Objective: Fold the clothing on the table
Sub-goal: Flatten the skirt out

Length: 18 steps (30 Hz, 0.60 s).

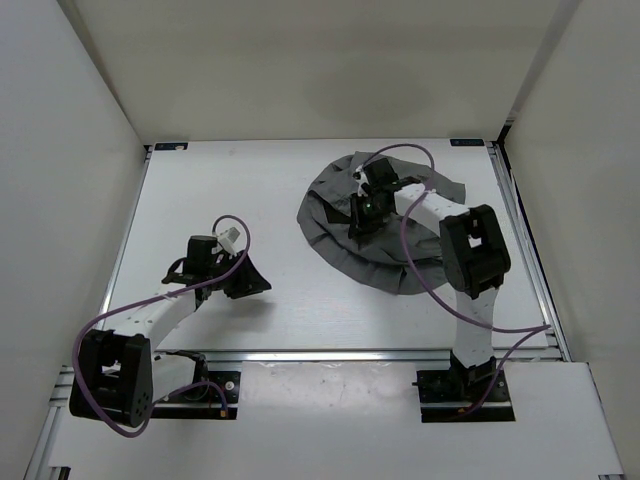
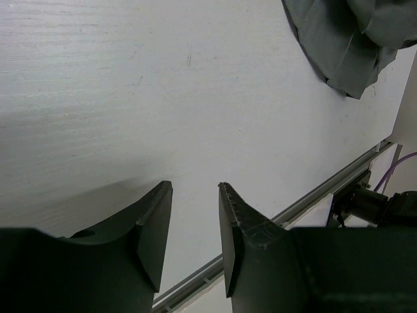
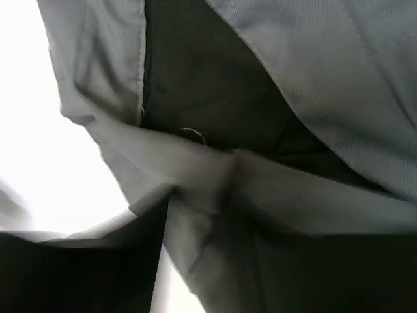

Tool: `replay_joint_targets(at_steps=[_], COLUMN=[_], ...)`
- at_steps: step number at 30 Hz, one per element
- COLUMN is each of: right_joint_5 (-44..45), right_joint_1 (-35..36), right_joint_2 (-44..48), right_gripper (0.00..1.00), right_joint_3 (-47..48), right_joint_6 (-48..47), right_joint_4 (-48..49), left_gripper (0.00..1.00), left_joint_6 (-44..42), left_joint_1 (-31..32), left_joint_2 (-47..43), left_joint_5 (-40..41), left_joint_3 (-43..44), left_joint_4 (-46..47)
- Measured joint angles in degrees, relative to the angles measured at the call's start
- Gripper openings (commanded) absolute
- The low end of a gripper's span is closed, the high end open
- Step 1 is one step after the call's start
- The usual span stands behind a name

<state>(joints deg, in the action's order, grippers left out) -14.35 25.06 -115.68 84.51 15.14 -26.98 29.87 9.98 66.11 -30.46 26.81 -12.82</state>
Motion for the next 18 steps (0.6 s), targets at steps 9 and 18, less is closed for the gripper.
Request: replay_joint_targets(at_steps=[9,18], right_joint_5=[4.07,-1.25], right_joint_1=[5.2,11.85], right_joint_2=[-0.17,18.91], right_gripper=[0.0,0.0], right_joint_3=[12.87,32.65], right_joint_6=[-2.64,-9.01], right_joint_4=[-6.82,-9.33], left_gripper=[0.46,0.46], left_joint_6=[0.0,0.24], left_joint_1=[-1.25,-2.16], left_joint_2=[0.0,0.0], left_joint_5=[0.0,-0.07], left_joint_3=[-0.02,-0.22], left_joint_4=[-0.02,0.46])
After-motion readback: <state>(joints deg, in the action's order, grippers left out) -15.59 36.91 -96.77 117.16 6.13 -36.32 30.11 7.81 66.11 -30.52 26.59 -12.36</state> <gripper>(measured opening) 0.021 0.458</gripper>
